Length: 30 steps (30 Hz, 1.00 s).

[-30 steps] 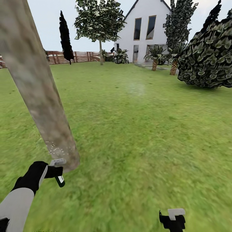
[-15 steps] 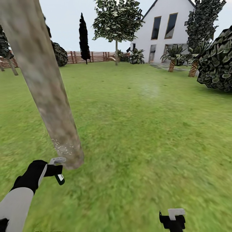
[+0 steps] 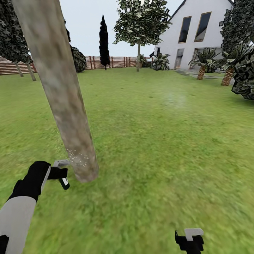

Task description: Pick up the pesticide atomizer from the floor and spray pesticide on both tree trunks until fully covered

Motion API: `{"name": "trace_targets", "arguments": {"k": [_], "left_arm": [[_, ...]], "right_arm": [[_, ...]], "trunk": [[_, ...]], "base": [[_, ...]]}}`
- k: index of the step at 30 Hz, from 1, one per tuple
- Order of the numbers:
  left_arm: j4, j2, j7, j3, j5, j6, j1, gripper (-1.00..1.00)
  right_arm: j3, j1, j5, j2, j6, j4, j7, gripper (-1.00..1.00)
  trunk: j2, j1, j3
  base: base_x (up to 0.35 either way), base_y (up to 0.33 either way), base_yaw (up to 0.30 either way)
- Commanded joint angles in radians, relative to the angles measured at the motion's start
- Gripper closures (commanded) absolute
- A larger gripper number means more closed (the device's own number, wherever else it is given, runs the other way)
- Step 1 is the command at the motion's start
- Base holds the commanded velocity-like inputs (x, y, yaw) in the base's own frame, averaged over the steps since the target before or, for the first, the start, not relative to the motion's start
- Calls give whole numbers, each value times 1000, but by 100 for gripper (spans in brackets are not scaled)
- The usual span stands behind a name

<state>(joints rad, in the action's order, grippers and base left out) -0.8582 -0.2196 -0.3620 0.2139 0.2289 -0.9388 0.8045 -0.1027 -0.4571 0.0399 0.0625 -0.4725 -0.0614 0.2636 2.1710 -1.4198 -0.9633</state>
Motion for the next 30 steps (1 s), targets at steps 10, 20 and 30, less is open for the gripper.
{"name": "trace_targets", "arguments": {"k": [10, 20, 30], "left_arm": [[-3, -1, -1, -2, -3, -38, 24, 100], [-5, -3, -6, 5, -3, -39, 73, 100], [-3, 0, -4, -4, 6, -37, 71, 100]], "right_arm": [[0, 0, 0, -1, 0, 0, -1, -100], [-2, 0, 0, -2, 0, 0, -3, -100], [-1, 0, 0, -3, 0, 0, -3, -100]], "trunk": [[0, 0, 0], [0, 0, 0], [0, 0, 0]], "base": [[122, -193, 0], [-138, -266, 8], [-11, -272, 201]]}}
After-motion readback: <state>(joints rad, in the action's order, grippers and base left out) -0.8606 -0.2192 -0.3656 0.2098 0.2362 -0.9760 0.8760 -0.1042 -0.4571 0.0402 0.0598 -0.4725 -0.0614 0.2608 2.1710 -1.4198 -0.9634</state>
